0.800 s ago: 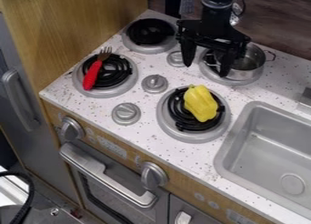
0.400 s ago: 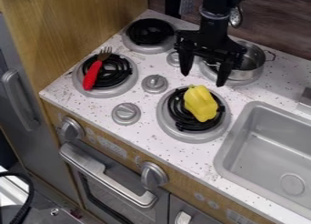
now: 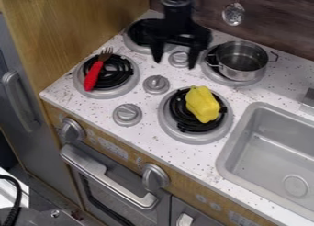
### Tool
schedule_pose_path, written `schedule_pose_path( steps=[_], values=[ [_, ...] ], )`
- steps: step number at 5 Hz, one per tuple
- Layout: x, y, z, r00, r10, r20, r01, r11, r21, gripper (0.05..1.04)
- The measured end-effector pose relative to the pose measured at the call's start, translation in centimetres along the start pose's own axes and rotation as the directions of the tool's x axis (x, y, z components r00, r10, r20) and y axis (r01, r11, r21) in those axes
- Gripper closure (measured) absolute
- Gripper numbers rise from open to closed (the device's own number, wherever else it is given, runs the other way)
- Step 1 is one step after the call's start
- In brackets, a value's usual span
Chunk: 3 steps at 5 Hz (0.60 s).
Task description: Move the red fork to the top left side of the burner
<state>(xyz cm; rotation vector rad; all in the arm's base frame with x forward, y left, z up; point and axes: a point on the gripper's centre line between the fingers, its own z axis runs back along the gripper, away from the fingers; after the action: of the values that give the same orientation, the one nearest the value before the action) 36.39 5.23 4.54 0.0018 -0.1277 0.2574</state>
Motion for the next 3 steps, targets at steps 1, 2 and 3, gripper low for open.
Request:
schedule_pose_path(
  steps=[1,2,3],
  values=[
    [0.8,3.6,-0.7,0.999,0.042,0.019,-0.042,0.999,-0.012,0.084],
    [1.4,7.4,-3.5,0.994,0.112,-0.012,-0.112,0.994,0.003,0.084],
    [2.1,10.7,-4.2,0.990,0.140,-0.016,-0.139,0.989,0.053,0.084]
  ],
)
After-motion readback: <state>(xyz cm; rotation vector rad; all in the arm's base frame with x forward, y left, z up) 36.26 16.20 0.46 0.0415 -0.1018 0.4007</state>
